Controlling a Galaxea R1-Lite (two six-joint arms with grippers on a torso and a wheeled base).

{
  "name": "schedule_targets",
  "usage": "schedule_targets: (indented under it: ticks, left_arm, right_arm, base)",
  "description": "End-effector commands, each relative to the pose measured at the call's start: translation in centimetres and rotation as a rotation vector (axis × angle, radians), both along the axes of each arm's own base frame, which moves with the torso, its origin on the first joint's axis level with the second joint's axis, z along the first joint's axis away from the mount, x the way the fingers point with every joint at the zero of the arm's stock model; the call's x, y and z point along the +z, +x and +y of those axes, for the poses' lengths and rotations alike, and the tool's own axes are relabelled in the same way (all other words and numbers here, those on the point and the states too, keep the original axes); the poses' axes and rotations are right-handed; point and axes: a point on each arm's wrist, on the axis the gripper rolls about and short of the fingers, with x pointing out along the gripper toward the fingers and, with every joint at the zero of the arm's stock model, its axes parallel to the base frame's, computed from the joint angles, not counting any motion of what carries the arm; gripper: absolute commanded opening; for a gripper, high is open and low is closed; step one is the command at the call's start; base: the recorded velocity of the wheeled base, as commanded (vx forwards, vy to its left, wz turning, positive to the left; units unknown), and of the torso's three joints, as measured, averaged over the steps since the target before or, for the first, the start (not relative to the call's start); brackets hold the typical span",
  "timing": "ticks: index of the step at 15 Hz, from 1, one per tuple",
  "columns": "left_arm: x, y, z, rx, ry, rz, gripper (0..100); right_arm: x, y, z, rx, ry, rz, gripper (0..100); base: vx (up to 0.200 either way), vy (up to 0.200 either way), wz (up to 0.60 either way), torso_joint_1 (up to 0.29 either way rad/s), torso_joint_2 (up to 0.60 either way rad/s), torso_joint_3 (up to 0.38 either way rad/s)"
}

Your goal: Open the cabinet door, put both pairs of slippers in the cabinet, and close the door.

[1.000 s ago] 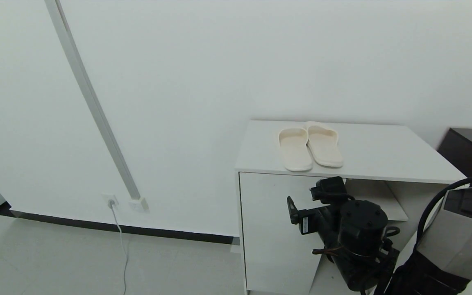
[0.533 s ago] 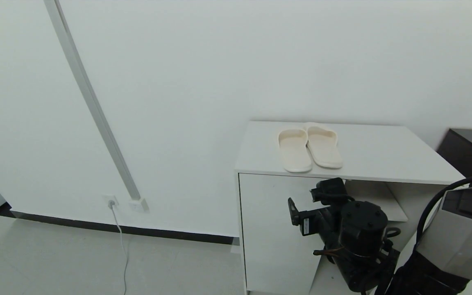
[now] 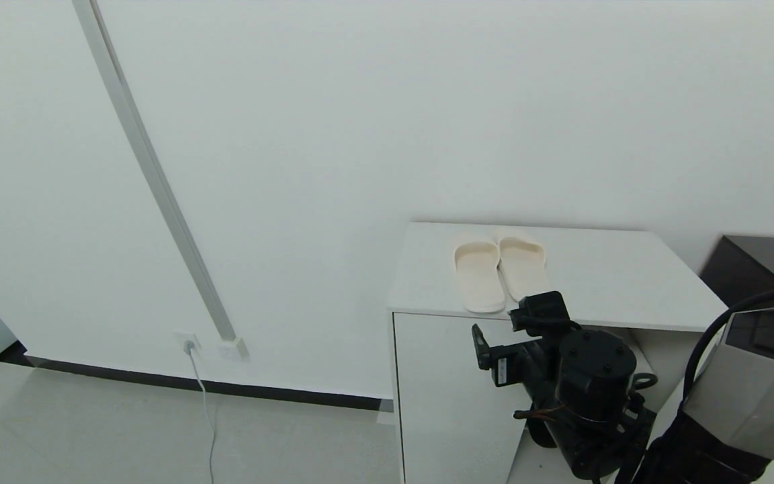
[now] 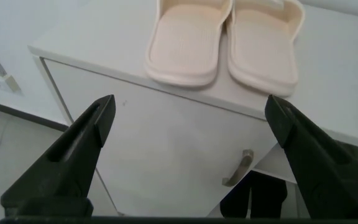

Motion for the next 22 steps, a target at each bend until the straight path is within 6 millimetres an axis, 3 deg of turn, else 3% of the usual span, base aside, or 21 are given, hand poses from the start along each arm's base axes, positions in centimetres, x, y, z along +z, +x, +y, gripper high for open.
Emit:
schedule_targets:
  ticks: [1,8,13,19,22]
  left_arm:
    - [0.0,0.0,0.0,0.0,0.0,0.001,0]
    - [0.0,0.0,0.0,0.0,0.0,-0.001,0]
    - [0.0,0.0,0.0,0.001,0.0,-0.001,0]
    - [0.0,0.0,0.0,0.003,0.0,-0.001,0]
    - [0.0,0.0,0.0,0.001,0.003,0.001,0]
  right_arm:
    - [-0.1,0.0,0.0,-0.001,-0.001,0.001,100]
    - [-0.1,0.5,-0.5,-0.022,-0.001,0.001,100]
    - [-0.1,0.4,-0.6,-0.021,-0.005,0.003,100]
    - [-1.3,0.6,-0.4,-0.007,-0.041,0.01,100]
    - [0.1,1.5,0.4,-0.007,-0.045,0.031,100]
  base:
    - [0.0,0.0,0.0,0.183,-0.41,-0.222]
    - [0.0,0.0,0.0,0.168,-0.36,-0.194]
    - [0.0,0.0,-0.36,0.013,-0.02,-0.011]
    - [0.0,0.0,0.0,0.0,0.0,0.0]
    - [0.0,0.0,0.0,0.0,0.0,0.0]
